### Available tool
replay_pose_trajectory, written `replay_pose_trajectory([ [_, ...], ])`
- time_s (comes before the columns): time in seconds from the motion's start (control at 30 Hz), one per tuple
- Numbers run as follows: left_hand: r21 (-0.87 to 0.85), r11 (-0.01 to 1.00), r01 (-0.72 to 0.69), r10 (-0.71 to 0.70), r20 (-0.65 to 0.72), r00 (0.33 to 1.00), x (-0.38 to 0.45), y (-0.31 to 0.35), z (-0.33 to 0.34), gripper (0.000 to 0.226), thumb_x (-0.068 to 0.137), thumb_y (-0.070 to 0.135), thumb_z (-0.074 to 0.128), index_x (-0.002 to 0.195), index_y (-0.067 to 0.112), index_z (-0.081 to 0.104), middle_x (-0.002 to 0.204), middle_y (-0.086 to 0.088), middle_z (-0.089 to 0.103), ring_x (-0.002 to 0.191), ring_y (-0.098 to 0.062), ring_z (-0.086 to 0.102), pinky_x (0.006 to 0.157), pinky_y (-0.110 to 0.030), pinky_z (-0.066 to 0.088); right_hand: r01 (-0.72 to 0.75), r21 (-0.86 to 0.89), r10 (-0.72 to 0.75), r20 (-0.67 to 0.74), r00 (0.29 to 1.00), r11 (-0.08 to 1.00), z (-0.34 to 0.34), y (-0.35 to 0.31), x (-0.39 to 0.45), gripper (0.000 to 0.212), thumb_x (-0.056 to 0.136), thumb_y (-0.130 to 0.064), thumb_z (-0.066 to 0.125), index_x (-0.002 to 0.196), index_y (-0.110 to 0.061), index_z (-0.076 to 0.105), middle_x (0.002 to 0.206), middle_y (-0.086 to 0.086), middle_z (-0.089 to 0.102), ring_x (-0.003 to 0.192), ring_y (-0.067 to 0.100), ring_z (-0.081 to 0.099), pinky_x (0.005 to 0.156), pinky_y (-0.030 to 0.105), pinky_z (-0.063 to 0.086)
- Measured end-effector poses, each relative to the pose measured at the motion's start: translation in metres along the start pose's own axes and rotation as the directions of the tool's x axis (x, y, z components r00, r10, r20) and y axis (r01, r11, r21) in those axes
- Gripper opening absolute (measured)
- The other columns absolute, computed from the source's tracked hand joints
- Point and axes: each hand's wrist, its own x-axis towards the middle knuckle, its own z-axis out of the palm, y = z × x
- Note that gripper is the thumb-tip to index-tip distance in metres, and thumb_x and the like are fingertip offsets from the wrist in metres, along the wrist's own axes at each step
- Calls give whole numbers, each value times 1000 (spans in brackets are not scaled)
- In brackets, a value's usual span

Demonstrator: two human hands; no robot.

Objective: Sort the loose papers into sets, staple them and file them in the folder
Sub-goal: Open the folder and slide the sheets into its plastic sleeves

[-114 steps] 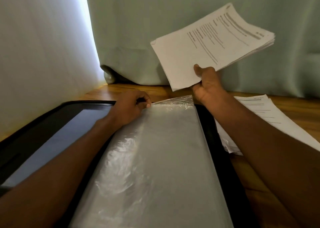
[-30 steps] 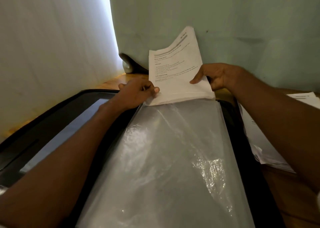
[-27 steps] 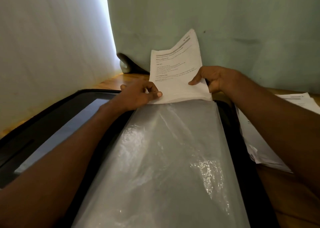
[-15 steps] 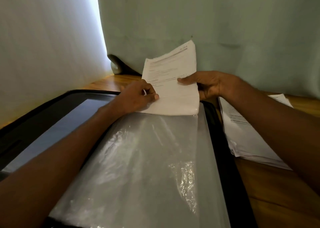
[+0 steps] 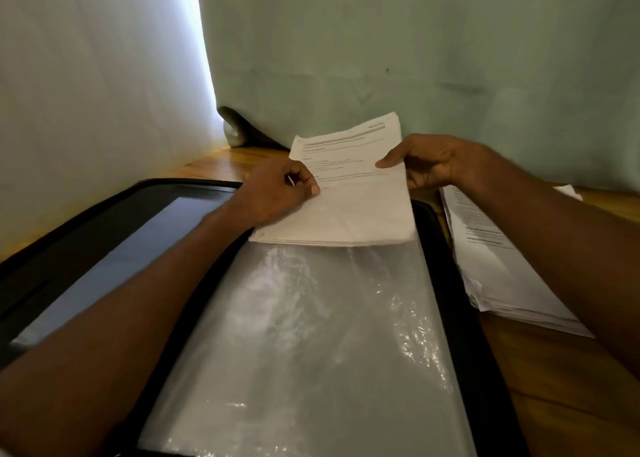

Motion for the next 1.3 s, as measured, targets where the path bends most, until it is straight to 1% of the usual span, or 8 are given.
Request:
replay_pose_trajectory([
  [0.17,-44,998,35,-36,-23,999,-1,0,-2,9,87,18,78,79,21,77,83,12,73,80,-8,64,79,-26,51,-6,-75,15,125,992,997,-7,3,11,50,86,-12,76,135,-8,63,133,12,68,123,26,66,100,44,55],
  [0.27,-48,998,35,-36,-12,999,0,0,-1,7,89,19,77,82,19,78,82,11,72,77,-6,61,80,-29,52,36,-67,-40,-57,998,997,2,0,26,42,95,-28,71,131,-8,64,117,7,72,98,19,72,79,33,63],
  [0.37,-55,998,20,-21,-6,1000,-1,0,0,5,90,17,78,84,15,78,86,5,73,79,-14,62,81,-32,53,106,-126,-131,-213,968,986,2,-2,44,27,94,-6,70,120,-10,65,122,13,69,86,18,71,68,31,62],
  [0.6,-77,997,28,-30,-30,999,1,-2,0,9,88,19,80,80,23,77,80,12,72,75,0,60,75,-21,48,-2,-464,106,199,974,886,-6,-15,11,55,82,-10,76,135,-19,65,126,8,72,108,21,71,84,36,62],
  [0.77,-110,993,44,-49,-47,998,0,-1,-2,4,86,18,82,84,15,80,83,8,75,78,-4,64,78,-23,50,80,-655,20,144,989,752,10,-22,-2,46,82,-31,77,122,-9,73,110,13,73,94,22,67,76,29,59],
  [0.97,-161,987,17,-25,-51,998,-2,5,-4,12,86,11,80,77,20,77,77,9,74,72,1,62,71,-17,48,139,-794,98,242,965,592,37,-29,-15,20,96,-13,65,107,-16,80,111,27,66,87,24,58,83,36,45],
  [1.13,-144,989,27,-40,-90,995,-4,9,-5,12,87,11,79,78,19,77,80,2,76,82,-16,69,82,-32,55,64,-797,128,175,976,600,52,-34,-36,62,80,-67,58,108,-15,77,113,11,76,100,20,71,96,36,55],
  [1.3,-197,980,33,-53,-96,994,-3,7,-5,6,88,8,77,84,12,77,86,-7,76,84,-20,69,84,-37,54,35,-894,44,61,997,448,64,-31,-45,41,83,-52,75,111,-21,78,110,2,74,100,19,65,85,37,56],
])
